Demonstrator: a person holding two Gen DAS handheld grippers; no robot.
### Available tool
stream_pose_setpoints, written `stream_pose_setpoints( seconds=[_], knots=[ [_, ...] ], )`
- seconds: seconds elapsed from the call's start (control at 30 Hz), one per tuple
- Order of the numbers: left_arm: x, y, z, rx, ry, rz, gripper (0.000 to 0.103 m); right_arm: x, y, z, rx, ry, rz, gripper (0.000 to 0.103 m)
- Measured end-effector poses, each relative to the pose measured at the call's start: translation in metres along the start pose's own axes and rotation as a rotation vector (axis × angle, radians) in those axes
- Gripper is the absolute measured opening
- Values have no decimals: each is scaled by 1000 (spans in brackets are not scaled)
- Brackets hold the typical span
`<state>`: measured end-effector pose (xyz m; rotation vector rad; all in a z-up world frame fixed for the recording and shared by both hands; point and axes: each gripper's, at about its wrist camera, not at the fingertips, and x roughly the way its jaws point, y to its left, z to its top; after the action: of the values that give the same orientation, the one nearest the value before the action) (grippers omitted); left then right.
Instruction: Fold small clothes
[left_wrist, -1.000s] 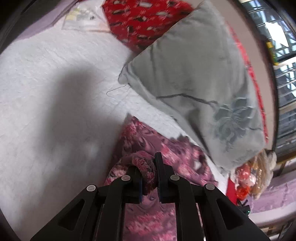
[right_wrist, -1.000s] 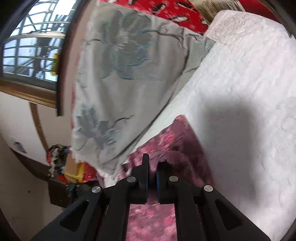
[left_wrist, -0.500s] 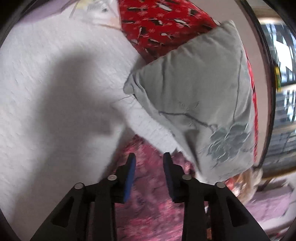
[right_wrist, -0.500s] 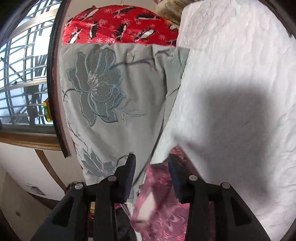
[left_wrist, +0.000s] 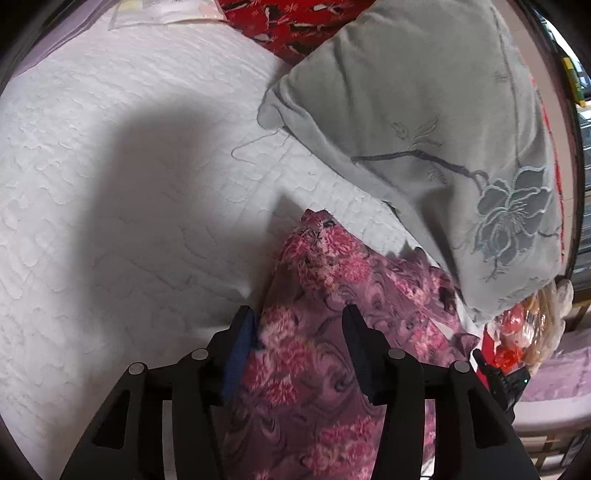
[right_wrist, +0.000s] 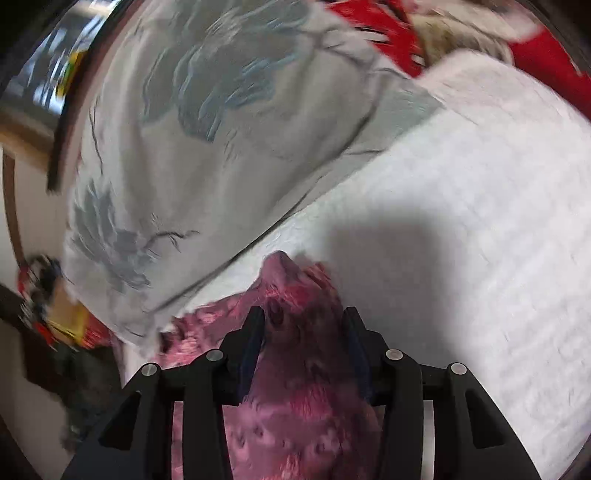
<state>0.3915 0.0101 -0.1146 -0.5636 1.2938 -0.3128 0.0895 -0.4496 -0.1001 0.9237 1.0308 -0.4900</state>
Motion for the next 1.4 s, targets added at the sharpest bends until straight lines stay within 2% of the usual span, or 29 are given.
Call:
stream_pose_setpoints(
  seconds=[0.07, 0.1, 0.13, 0.17, 0.2, 0.23, 0.37, 0.43, 0.57, 0.67, 0.8, 0.93, 0.97, 1.0, 1.1, 1.17, 1.23, 1.3, 1.33, 1.37, 1.4],
  knots=[
    [7, -5, 0, 12, -3, 8, 46, 9, 7, 2, -43, 8, -16, 46],
    [8, -7, -2, 28, -14, 14, 35, 10, 11, 3, -69, 3, -23, 43],
    [7, -10, -5, 53, -32, 27, 14, 10, 14, 4, -86, -3, -27, 38],
    [4, -16, -7, 83, -61, 50, 7, 7, 16, 4, -107, -17, -32, 17],
    [-3, -15, -11, 100, -82, 56, 6, 5, 19, 5, -122, -27, -27, 5],
    [-9, -19, -15, 119, -115, 68, 5, 0, 20, 5, -134, -41, -16, 4],
    [-32, -30, -25, 150, -199, 55, 4, -28, 28, 9, -199, -121, 26, 4],
    [-41, -35, -26, 148, -239, 42, 4, -36, 32, 15, -188, -151, 57, 4],
    [-43, -37, -25, 133, -294, 69, 4, -42, 35, 28, -150, -204, 79, 4],
    [-18, -29, -19, 87, -261, 106, 4, -30, 30, 33, -116, -197, 54, 4],
    [19, -14, -12, 34, -193, 177, 5, 1, 13, 30, -70, -138, -30, 4],
    [16, -9, -15, 11, -198, 155, 6, 20, -2, 23, -25, -67, -104, 7],
    [10, -11, -17, 25, -202, 158, 6, 14, -1, 22, -27, -95, -125, 14],
    [2, -15, -22, 57, -217, 163, 6, 3, 4, 19, -53, -136, -148, 14],
    [-28, -40, -52, 197, -287, 160, 7, -25, 27, 6, -160, -193, -61, 14],
    [-34, -55, -75, 255, -289, 151, 13, -30, 40, -8, -201, -165, 0, 16],
    [-28, -66, -100, 298, -266, 149, 23, -24, 49, -24, -234, -113, 11, 18],
    [-11, -72, -121, 334, -230, 193, 25, -4, 55, -47, -282, -36, -49, 20],
    [6, -73, -129, 352, -179, 242, 25, 5, 54, -53, -293, 1, -84, 21],
    [18, -73, -136, 363, -150, 289, 25, 7, 55, -59, -317, -8, -109, 21],
    [16, -74, -139, 380, -184, 300, 25, 1, 59, -60, -331, -36, -126, 21]
  ],
)
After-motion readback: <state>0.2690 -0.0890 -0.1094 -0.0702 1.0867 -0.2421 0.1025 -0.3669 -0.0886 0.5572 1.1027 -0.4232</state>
